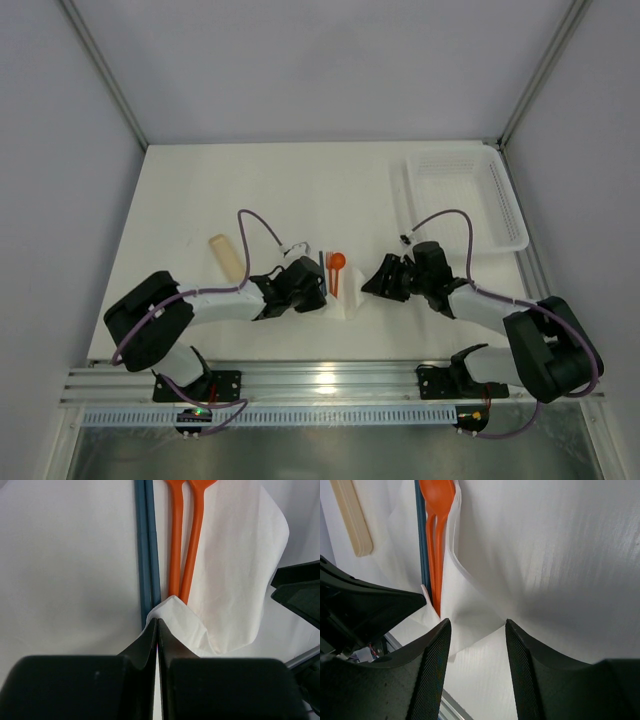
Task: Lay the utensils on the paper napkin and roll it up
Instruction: Roll the napkin at the center of the board.
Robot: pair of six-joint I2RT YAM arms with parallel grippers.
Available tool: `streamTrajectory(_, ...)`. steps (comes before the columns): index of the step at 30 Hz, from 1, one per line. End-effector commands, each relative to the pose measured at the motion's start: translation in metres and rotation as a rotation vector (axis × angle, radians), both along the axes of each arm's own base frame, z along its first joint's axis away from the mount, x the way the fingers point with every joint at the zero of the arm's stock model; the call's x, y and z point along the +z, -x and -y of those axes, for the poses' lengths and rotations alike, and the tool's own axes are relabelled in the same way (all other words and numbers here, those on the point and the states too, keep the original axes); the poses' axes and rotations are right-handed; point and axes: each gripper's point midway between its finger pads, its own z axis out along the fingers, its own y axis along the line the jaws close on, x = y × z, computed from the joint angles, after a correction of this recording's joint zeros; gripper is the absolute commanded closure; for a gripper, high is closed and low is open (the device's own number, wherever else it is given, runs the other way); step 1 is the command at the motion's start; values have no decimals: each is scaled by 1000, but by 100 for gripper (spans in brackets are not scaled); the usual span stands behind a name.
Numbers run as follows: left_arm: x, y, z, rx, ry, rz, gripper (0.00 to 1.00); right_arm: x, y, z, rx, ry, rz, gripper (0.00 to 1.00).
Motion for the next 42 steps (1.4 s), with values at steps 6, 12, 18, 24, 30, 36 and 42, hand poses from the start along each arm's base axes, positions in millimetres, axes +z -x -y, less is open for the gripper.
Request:
streamTrajectory(6, -2, 3, -10, 1, -37, -5, 100, 11, -5, -3, 34, -11, 59, 47)
streamTrajectory(12, -4, 4, -10, 2, -39, -6, 100, 12, -6, -5, 37, -25, 62, 39)
streamTrajectory(18, -4, 4, -10, 3, -34, -6, 100, 17, -1, -3, 21, -34, 58, 37)
streamTrajectory(24, -4, 4, -10, 4, -35, -4, 100, 11, 7, 2, -3, -22, 15, 34)
streamTrajectory(30, -4, 4, -10, 4, -34, -6, 100, 5, 13, 9, -48, -8, -11, 30)
streamTrajectory(36, -4, 5, -10, 7, -34, -3, 100, 14, 22, 12, -128, -93, 18, 29)
streamTrajectory(42, -6, 6, -11, 5, -40, -8, 100, 17, 28, 11, -245, -194, 11, 31)
